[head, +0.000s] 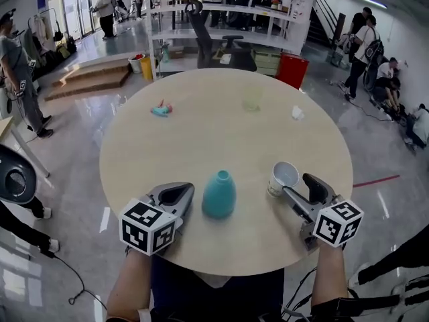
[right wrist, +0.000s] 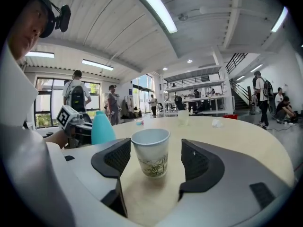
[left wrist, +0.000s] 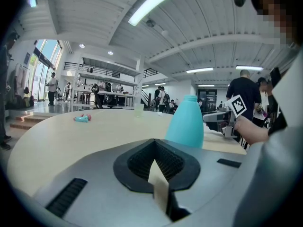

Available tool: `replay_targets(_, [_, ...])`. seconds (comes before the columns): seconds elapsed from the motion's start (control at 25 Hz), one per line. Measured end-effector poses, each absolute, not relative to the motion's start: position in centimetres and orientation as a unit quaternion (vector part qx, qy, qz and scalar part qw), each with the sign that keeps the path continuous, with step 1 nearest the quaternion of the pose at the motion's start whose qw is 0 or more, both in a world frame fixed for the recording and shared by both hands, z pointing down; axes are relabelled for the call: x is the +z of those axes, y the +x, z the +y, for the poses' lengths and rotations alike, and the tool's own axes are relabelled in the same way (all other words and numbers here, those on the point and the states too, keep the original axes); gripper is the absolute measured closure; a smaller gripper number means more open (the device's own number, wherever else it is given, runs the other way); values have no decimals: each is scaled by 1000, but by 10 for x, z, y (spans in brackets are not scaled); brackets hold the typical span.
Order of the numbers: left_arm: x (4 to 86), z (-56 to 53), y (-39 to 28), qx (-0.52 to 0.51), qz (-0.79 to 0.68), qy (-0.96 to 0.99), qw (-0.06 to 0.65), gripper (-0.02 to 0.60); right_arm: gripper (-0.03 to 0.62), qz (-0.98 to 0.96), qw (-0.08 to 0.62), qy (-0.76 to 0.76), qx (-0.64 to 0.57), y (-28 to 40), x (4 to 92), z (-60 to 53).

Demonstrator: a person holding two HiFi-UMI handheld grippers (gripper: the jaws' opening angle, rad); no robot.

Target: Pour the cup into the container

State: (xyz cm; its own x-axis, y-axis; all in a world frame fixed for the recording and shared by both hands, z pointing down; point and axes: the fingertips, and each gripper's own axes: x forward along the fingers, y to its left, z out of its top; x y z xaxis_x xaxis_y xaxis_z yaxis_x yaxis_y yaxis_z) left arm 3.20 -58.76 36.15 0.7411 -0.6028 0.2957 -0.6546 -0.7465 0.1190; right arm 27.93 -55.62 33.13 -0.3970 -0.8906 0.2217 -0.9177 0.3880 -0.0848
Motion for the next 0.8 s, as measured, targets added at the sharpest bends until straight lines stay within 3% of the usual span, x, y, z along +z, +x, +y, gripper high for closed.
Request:
replay_targets(0.32, [351,-562,19,79,-363,923,98,589,286,-818,41,569,77,294,320,-527])
replay_targets(0.36, [349,-558,18,72,-366,923,99,589,321,-816,33,573,69,296,315,-524])
replay_targets(0.44, [343,-550,17,59,-371,922,94,589,451,-813,23,579,55,297,306,-519])
replay_targets(0.56, [326,-533,17,34,-375,923,82,589,572,-833,30,551,52,276,304,-509])
replay_targets(0.8, [321,-483,14,15,-375,923,82,589,585,-877,43,474,57,216,313,-476])
